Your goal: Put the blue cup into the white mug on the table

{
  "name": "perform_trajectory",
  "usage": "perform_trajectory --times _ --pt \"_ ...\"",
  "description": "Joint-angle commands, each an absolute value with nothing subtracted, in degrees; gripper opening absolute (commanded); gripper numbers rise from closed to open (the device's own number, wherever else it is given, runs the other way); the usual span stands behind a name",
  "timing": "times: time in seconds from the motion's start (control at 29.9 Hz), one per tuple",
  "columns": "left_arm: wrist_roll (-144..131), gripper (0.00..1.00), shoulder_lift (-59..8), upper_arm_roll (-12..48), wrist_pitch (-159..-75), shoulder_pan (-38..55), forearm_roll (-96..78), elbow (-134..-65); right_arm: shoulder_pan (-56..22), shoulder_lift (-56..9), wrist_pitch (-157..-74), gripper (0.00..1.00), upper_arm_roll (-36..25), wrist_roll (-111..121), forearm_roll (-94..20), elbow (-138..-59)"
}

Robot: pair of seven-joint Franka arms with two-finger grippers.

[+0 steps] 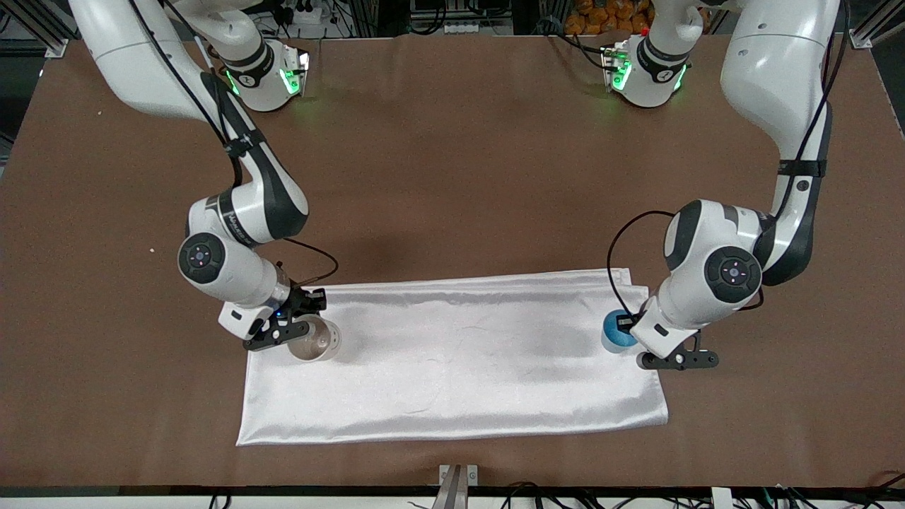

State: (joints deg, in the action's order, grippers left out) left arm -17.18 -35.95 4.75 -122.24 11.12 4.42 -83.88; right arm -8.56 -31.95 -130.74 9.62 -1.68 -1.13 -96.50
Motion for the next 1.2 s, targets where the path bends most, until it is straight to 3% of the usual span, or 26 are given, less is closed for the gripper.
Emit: perform_trajectory --times 0.0,0.17,0.4,0.67,1.17 --pt "-17.75 0.0 -33.58 4.57 -119.8 11.6 5.98 -84.46 -8.35 -20.93 -135.6 0.02 9.93 -2.55 -1.93 -111.6" --pt "-17.75 0.0 -31.21 4.57 -117.43 11.69 5.98 -84.38 -10.54 -14.51 -140.44 0.02 10.28 -6.14 -1.93 -121.1" --pt "-17.75 0.0 -28.13 5.01 -113.91 11.95 5.89 -84.37 -15.81 -9.06 -138.96 0.02 10.2 -13.44 -1.93 -125.07" --pt "-17.84 0.0 -26.72 5.19 -111.1 13.45 5.98 -83.76 -19.77 -8.88 -138.34 0.02 10.2 -19.5 -1.93 -124.63" --pt "-18.28 0.0 -21.62 5.89 -106.0 14.5 5.8 -83.76 -28.47 -9.76 -144.67 0.02 10.46 -33.57 -5.89 -126.65"
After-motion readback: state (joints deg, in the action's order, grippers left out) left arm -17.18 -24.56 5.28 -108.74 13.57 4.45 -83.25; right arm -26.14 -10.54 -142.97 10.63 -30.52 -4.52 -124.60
